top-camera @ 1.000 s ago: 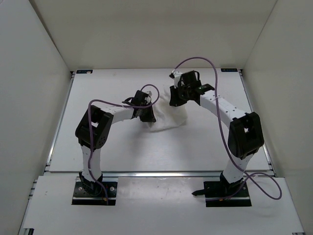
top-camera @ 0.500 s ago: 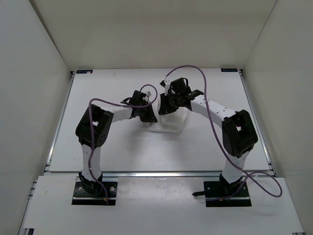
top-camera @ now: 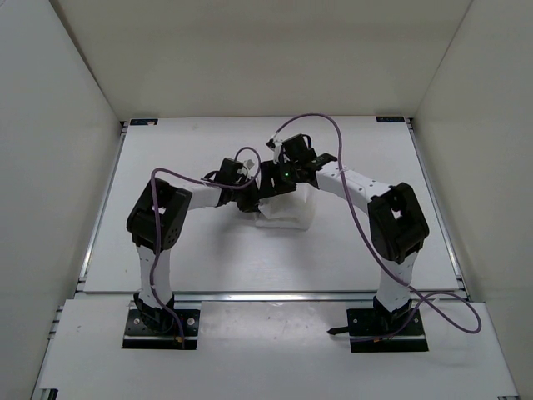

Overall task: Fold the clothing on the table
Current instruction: Fold the skirt

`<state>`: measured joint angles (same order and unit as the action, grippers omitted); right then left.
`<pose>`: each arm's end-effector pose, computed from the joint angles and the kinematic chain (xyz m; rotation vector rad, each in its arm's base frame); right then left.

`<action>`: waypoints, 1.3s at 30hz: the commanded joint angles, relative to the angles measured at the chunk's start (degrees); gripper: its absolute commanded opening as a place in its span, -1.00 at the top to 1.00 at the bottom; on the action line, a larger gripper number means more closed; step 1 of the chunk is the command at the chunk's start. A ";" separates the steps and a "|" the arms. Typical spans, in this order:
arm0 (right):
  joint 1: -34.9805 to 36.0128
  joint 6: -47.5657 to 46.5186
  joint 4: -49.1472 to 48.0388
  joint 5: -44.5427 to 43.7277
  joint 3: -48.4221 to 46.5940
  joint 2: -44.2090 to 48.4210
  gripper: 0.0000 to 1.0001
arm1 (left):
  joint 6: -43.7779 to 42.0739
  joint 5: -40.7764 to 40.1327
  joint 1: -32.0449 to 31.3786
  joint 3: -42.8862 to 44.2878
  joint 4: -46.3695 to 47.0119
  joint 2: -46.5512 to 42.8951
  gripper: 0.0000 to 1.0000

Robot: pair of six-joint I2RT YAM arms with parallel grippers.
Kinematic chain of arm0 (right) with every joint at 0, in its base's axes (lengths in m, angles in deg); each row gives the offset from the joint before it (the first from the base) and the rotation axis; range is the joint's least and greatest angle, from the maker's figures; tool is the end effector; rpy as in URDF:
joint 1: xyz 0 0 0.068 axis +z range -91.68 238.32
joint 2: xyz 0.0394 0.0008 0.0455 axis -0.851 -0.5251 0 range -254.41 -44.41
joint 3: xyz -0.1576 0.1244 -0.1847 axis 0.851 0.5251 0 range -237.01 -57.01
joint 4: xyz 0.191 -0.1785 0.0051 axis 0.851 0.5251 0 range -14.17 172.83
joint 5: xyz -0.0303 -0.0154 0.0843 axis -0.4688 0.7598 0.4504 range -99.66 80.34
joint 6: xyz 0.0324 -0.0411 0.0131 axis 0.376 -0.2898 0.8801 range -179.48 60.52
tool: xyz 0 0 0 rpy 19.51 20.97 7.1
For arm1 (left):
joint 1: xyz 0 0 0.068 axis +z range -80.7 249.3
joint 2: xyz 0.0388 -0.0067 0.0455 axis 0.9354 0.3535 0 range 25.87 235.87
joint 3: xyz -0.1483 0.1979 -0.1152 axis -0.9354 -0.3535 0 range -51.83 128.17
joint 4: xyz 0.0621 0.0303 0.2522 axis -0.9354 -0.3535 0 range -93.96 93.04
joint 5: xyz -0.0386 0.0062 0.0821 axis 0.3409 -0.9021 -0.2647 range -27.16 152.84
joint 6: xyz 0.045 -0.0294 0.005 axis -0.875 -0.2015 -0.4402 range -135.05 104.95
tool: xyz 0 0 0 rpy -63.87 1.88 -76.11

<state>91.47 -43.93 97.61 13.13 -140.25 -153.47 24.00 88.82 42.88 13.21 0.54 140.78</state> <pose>0.3482 0.2440 0.2314 -0.5739 2.4331 0.8562 0.3510 -0.1918 0.1202 -0.0846 2.6579 -1.0027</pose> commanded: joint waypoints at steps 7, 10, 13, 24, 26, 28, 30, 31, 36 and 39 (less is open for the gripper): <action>-1.68 5.10 -1.92 1.74 2.21 11.04 -0.43 | -4.76 1.18 5.40 -0.53 -8.83 -6.36 0.25; -2.38 4.93 -3.49 -1.16 4.57 15.26 -0.32 | -5.56 0.13 7.51 -0.61 -10.15 -11.10 -0.04; -3.79 5.36 -4.55 -1.61 9.23 16.33 0.02 | -6.17 -1.10 10.32 -1.05 -10.94 -16.98 -0.11; -6.07 4.22 -8.50 -1.61 18.37 13.95 0.72 | -6.00 -5.94 5.15 -1.48 -6.74 -24.82 0.13; -6.87 4.14 -10.17 -1.51 20.30 13.87 0.74 | -5.30 -6.20 2.96 -2.10 -4.54 -24.13 0.25; -7.83 4.14 -11.31 -0.55 21.71 13.78 0.77 | -5.12 -7.60 1.03 -3.16 -4.09 -22.81 0.37; -8.18 3.87 -12.11 -0.73 24.17 13.61 0.78 | -5.04 -8.66 -0.04 -5.00 -3.48 -21.75 0.51; -8.88 4.05 -12.81 -0.20 25.75 13.78 0.78 | -5.12 -8.66 -0.13 -6.22 -3.30 -21.05 0.58; -11.43 5.54 -15.62 2.35 31.91 13.96 0.73 | -7.84 -12.87 -2.67 -12.29 -4.79 -20.61 0.60; -12.49 5.28 -15.89 4.71 32.01 14.92 0.60 | -9.43 -13.76 -2.86 -12.83 -6.45 -20.17 0.54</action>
<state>79.86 -38.24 84.65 15.49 -108.08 -140.55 17.09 77.95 40.55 0.20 -4.92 121.35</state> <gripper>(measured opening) 0.156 0.213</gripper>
